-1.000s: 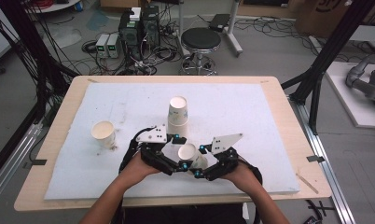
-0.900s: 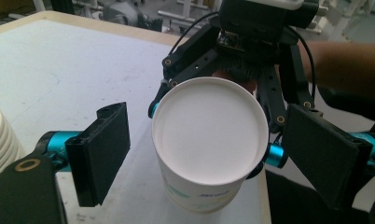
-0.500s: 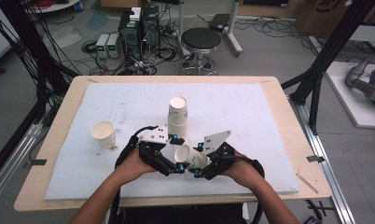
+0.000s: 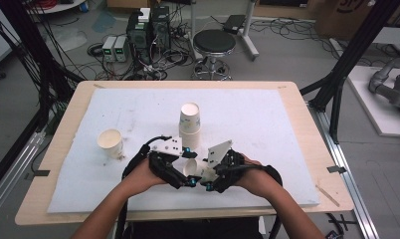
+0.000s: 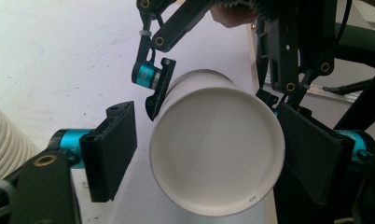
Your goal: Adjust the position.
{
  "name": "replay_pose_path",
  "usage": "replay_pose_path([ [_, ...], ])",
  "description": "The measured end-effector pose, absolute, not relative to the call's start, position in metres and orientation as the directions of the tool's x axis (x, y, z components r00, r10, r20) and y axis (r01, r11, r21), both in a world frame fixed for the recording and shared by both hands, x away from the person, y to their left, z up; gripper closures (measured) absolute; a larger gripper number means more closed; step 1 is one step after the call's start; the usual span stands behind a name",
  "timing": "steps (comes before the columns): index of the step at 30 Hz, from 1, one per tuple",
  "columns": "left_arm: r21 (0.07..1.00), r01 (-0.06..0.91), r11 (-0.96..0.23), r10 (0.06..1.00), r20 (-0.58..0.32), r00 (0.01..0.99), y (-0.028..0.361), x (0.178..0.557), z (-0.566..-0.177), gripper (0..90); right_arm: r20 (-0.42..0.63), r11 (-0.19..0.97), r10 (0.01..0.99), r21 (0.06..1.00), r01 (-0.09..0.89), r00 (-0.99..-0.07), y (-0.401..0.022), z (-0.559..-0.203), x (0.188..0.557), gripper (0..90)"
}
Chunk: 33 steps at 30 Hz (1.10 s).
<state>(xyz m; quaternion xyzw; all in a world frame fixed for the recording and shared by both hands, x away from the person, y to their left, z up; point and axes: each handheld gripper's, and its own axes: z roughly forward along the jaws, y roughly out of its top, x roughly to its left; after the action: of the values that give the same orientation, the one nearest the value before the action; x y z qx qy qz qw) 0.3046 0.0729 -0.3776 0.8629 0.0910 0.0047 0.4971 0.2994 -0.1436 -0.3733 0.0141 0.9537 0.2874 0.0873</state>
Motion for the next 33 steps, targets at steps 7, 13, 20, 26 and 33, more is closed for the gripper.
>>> replay_pose_path([
  [7,0.842,0.159,-0.515,0.155,-0.091,0.984,0.072,0.306,-0.379,29.7,-0.151,0.853,0.071,0.521,-0.018,-0.986,-0.142,-0.374,0.298,30.6],
  [13,0.835,0.155,-0.528,0.143,-0.092,0.985,0.070,0.306,-0.381,34.3,-0.151,0.867,0.065,0.498,-0.019,-0.986,-0.141,-0.376,0.300,30.6],
  [20,0.842,0.166,-0.513,0.166,-0.092,0.982,0.071,0.307,-0.383,36.2,-0.142,0.850,0.093,0.526,0.005,-0.986,-0.145,-0.375,0.302,21.8],
  [26,0.867,0.195,-0.458,0.190,-0.119,0.975,0.081,0.308,-0.388,36.9,-0.101,0.757,0.145,0.652,0.045,-0.984,-0.163,-0.370,0.301,19.2],
  [33,0.891,0.206,-0.404,0.203,-0.133,0.970,0.086,0.306,-0.392,37.0,-0.063,0.627,0.230,0.773,0.098,-0.971,-0.185,-0.365,0.299,19.2],
])
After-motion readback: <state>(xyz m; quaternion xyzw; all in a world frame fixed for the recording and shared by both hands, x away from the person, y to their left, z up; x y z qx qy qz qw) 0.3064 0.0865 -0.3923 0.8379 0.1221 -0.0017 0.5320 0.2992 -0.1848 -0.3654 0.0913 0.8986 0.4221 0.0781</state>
